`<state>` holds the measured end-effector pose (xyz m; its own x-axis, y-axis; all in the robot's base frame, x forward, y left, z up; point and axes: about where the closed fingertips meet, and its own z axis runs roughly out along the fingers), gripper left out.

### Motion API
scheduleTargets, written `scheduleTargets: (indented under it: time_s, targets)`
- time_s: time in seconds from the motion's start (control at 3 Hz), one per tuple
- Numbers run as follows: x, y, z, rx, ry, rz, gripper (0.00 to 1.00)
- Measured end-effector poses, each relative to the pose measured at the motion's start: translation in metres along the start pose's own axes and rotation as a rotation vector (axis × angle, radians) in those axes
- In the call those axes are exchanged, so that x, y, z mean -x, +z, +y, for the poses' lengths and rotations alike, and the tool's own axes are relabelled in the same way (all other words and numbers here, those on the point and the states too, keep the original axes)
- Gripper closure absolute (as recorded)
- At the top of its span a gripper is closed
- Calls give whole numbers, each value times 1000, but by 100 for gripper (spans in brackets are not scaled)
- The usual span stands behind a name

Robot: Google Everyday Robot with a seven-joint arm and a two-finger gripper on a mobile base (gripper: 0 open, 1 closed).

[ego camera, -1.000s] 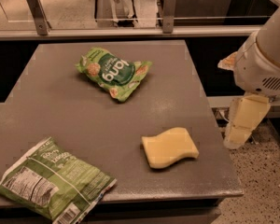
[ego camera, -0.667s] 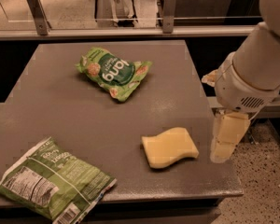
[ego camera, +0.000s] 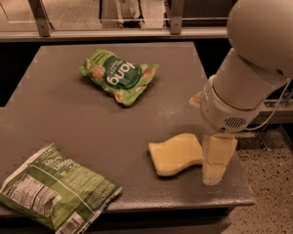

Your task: Move sponge near green rice chip bag

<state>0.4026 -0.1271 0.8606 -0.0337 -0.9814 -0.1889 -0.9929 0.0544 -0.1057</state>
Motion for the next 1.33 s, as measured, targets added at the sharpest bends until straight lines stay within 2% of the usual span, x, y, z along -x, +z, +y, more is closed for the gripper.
scheduleTargets:
  time_s: [0.33, 0.67, 1.0, 1.33]
  targets:
    - [9, 11, 7, 39, -12, 14, 0]
    - [13, 22, 10, 70, -8, 17, 18]
    - [14, 29, 12, 85, -4, 9, 49]
    - [14, 29, 13, 91, 2, -3, 72]
